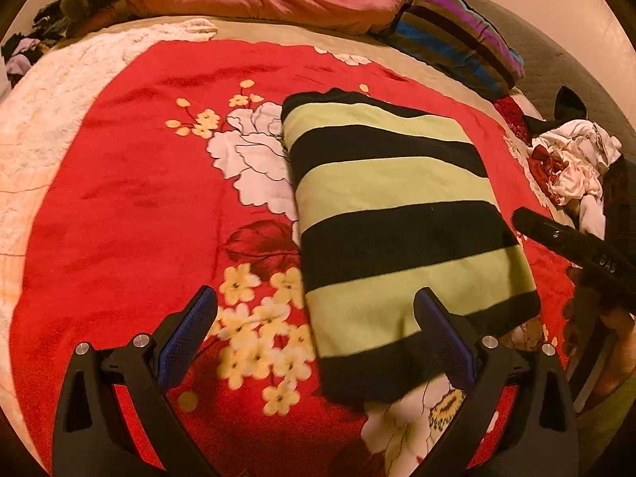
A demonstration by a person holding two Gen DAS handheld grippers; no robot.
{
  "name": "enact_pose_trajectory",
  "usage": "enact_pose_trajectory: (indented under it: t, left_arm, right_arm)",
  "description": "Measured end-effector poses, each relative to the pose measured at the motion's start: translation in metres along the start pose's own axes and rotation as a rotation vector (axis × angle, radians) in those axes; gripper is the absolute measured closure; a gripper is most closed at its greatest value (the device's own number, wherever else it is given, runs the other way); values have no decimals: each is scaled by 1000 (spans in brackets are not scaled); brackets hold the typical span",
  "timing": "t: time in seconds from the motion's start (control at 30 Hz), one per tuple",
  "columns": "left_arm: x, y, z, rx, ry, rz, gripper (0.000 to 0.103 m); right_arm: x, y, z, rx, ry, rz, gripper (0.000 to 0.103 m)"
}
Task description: Fold small clothes
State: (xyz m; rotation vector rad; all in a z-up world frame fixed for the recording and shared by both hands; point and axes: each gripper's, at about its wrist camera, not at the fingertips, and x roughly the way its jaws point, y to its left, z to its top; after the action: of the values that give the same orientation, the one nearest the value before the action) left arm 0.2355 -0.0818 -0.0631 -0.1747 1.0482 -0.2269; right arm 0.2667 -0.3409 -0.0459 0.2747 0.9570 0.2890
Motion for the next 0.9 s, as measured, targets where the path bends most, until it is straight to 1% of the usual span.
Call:
enact_pose_trajectory:
  t: [0.13, 0.2, 0.3, 0.37, 0.53, 0.73, 0.77, 0.8, 0.83, 0.87, 0.9]
  left_arm:
    - [18, -1, 7, -26, 25, -32, 4]
    - [27, -1, 10, -39, 36, -59, 4]
    - [39, -4, 14, -52, 47, -93, 4]
    - [44, -6, 16, -53, 52, -101, 4]
    - [54, -12, 20, -51, 62, -116, 5]
    - [62, -14, 26, -50, 68, -136, 5]
    - [64, -15, 27, -50, 68, -141, 5]
    - [66, -16, 28, -51, 69, -148, 5]
    - [66, -16, 28, -52, 68, -156, 10]
    - [66, -17, 28, -54, 64, -163, 14]
    - [67, -19, 29, -51, 62, -161, 15]
  right_arm:
    - [19, -5, 7, 29, 55, 63, 9]
    - [29, -6, 10, 21, 76, 76, 9]
    - [44, -10, 14, 23, 112, 111, 14]
    - [52, -14, 16, 29, 129, 139, 15]
    - [68, -19, 17, 42, 166, 168, 15]
    - [76, -18, 19, 42, 172, 178, 15]
    - [77, -17, 20, 42, 175, 184, 17]
    - [77, -17, 20, 41, 176, 188, 22]
    - [77, -16, 21, 37, 175, 192, 25]
    - [75, -14, 21, 26, 170, 194, 31]
    - [75, -12, 22, 13, 167, 191, 35]
